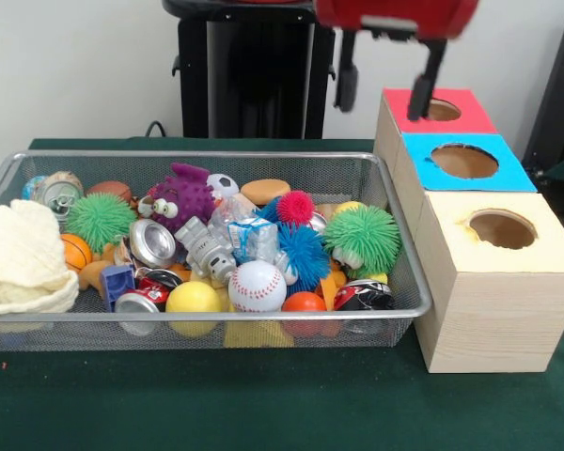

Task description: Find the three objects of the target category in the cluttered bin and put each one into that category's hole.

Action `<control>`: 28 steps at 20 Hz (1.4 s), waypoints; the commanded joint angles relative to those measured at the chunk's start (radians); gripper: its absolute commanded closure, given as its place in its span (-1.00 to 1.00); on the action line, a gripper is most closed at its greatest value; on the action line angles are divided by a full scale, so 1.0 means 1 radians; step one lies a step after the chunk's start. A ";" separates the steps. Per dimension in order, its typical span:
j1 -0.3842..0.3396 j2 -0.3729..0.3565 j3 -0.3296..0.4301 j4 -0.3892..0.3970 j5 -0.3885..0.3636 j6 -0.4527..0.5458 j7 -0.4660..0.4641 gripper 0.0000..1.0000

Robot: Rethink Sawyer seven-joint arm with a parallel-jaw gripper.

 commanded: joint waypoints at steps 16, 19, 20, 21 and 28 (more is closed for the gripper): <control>-0.174 -0.131 0.202 0.453 -0.115 -0.327 -0.382 -1.00; -0.177 -0.128 0.206 0.453 -0.126 -0.330 -0.367 -1.00; -0.180 -0.130 0.210 0.459 -0.132 -0.336 -0.365 -1.00; -0.180 -0.129 0.210 0.458 -0.138 -0.337 -0.359 -1.00; -0.202 -0.127 0.212 0.516 -0.177 -0.395 -0.314 -1.00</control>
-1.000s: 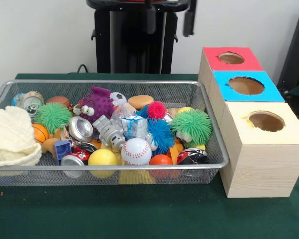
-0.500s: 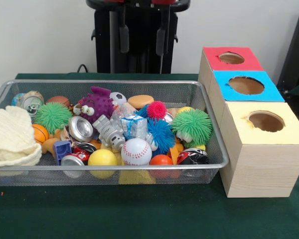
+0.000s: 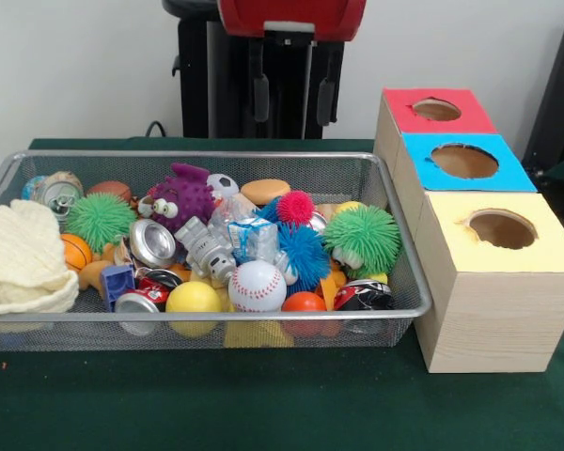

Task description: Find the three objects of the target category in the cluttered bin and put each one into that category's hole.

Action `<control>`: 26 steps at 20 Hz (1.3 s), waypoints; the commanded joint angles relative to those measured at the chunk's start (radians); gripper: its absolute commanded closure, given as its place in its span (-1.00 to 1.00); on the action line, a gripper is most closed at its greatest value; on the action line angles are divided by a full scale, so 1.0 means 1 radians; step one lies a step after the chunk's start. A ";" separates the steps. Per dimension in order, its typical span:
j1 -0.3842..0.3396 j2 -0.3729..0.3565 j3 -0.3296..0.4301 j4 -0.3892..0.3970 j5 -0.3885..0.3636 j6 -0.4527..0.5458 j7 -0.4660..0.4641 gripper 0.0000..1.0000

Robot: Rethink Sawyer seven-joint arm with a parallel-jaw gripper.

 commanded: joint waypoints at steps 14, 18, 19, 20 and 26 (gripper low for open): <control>-0.096 0.022 0.109 0.223 -0.158 -0.132 -0.205 -1.00; -0.116 0.024 0.119 0.228 -0.174 -0.139 -0.205 -1.00; -0.124 0.025 0.123 0.233 -0.177 -0.147 -0.207 -1.00; -0.131 0.028 0.127 0.236 -0.183 -0.156 -0.210 -1.00; -0.162 0.046 0.150 0.252 -0.213 -0.201 -0.211 -1.00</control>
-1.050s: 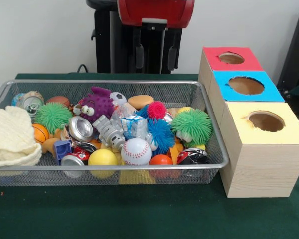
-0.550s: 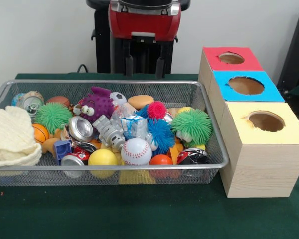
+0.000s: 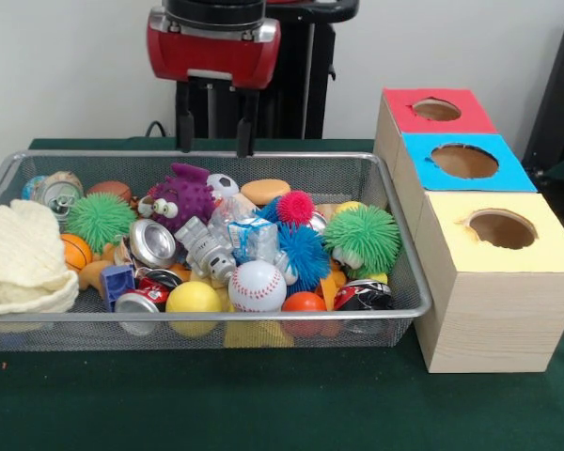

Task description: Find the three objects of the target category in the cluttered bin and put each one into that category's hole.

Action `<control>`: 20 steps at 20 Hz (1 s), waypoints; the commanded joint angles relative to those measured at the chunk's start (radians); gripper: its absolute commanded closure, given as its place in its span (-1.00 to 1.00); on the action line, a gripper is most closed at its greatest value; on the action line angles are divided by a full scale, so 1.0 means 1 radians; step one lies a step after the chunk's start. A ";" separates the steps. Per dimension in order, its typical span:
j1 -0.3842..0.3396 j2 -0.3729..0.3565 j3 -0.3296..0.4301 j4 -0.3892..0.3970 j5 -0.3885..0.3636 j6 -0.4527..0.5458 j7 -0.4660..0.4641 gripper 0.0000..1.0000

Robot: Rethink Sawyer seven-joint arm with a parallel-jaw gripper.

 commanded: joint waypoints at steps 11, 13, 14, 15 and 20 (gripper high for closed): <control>-0.040 0.070 0.099 0.182 -0.088 -0.186 -0.109 -1.00; -0.032 0.067 0.091 0.194 -0.091 -0.206 -0.086 -1.00; -0.026 0.064 0.085 0.199 -0.094 -0.213 -0.072 -1.00; -0.022 0.062 0.080 0.200 -0.096 -0.211 -0.068 -1.00; -0.025 0.050 0.063 0.226 -0.098 -0.213 -0.054 -1.00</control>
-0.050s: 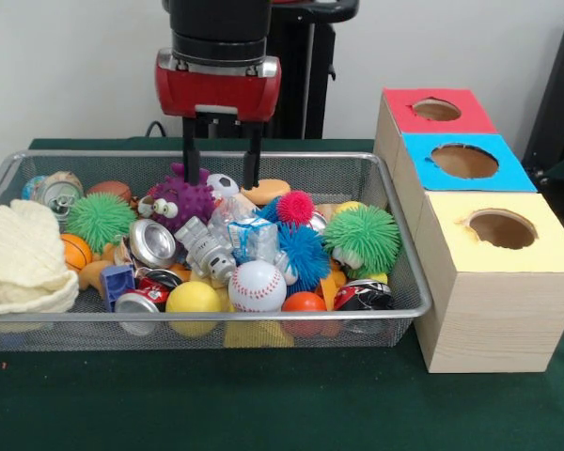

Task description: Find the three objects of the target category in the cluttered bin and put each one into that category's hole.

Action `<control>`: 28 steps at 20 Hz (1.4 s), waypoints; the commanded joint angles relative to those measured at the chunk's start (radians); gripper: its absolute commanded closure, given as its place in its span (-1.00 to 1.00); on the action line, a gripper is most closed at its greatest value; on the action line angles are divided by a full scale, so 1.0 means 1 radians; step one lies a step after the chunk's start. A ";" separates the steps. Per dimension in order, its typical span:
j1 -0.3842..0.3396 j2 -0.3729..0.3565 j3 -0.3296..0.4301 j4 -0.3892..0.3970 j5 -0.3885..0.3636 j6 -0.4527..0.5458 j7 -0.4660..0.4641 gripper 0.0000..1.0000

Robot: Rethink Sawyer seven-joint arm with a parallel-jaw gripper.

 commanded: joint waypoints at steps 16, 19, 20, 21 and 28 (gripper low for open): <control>-0.088 0.077 0.073 0.178 -0.119 -0.119 -0.116 -1.00; -0.110 0.096 0.084 0.174 -0.136 -0.130 -0.131 -1.00; -0.118 0.100 0.088 0.174 -0.141 -0.132 -0.136 -1.00; -0.125 0.104 0.091 0.174 -0.146 -0.134 -0.142 -1.00; -0.156 0.112 0.114 0.188 -0.176 -0.146 -0.144 -1.00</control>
